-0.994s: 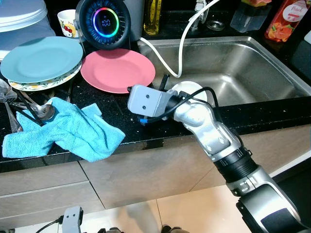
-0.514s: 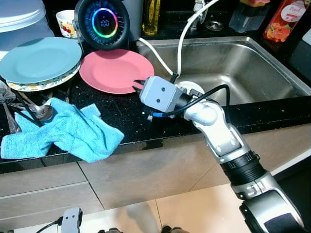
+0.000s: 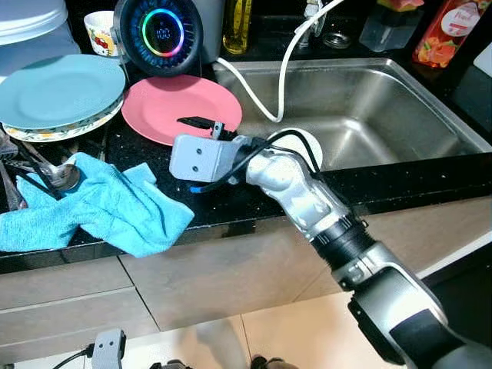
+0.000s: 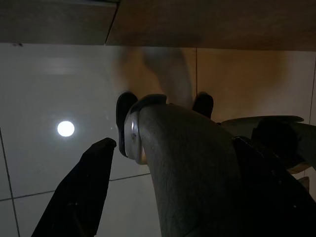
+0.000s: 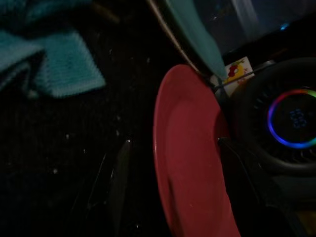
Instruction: Kitchen organization
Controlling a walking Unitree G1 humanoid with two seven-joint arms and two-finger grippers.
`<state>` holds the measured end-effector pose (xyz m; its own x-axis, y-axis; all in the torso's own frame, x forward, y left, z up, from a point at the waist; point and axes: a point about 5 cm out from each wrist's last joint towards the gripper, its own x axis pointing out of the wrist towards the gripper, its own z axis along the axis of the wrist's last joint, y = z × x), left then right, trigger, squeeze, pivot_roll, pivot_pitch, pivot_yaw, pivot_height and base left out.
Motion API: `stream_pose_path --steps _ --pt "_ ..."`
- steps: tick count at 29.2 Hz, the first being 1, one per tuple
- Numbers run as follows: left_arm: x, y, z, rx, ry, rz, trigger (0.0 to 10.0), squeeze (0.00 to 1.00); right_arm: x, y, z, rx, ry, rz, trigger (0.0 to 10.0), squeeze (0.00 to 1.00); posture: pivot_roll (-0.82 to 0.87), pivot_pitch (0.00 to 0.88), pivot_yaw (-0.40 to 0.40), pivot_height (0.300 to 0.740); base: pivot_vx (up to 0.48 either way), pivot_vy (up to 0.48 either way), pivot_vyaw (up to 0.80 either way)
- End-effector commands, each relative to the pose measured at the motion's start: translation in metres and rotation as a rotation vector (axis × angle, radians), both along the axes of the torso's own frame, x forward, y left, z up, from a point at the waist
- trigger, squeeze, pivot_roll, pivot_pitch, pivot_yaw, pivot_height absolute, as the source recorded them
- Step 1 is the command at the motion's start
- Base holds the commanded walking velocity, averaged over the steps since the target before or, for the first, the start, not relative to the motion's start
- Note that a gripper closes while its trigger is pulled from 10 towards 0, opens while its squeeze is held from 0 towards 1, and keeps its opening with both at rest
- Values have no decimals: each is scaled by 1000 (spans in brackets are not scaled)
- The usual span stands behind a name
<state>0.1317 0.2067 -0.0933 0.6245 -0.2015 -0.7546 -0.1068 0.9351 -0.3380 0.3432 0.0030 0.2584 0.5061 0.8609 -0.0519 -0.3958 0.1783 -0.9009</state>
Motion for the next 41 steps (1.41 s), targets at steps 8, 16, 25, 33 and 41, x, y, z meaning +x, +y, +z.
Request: stream_pose_path --steps 8,16,25,33,41 --pt "-28 -19 -12 -45 97 -29 10000 0 16 -3 1 -175 -37 -65 10000 0 135 198 -99 740 0 0 0" --pt "-26 -20 -11 -45 90 -39 10000 0 24 -10 6 -208 -50 -137 10000 0 132 200 -96 740 0 0 0" --pt "-24 -18 -11 -41 87 -48 10000 0 25 -10 6 -214 -37 -150 0 0 132 195 -86 740 0 0 0" --pt "-22 -18 -10 -38 89 -60 10000 0 21 -10 11 -176 -47 -114 0 0 127 189 -78 740 0 0 0" --pt "-20 -18 -10 -32 90 -72 10000 0 7 -12 25 -26 -35 -6 0 0 125 177 -67 740 0 0 0"
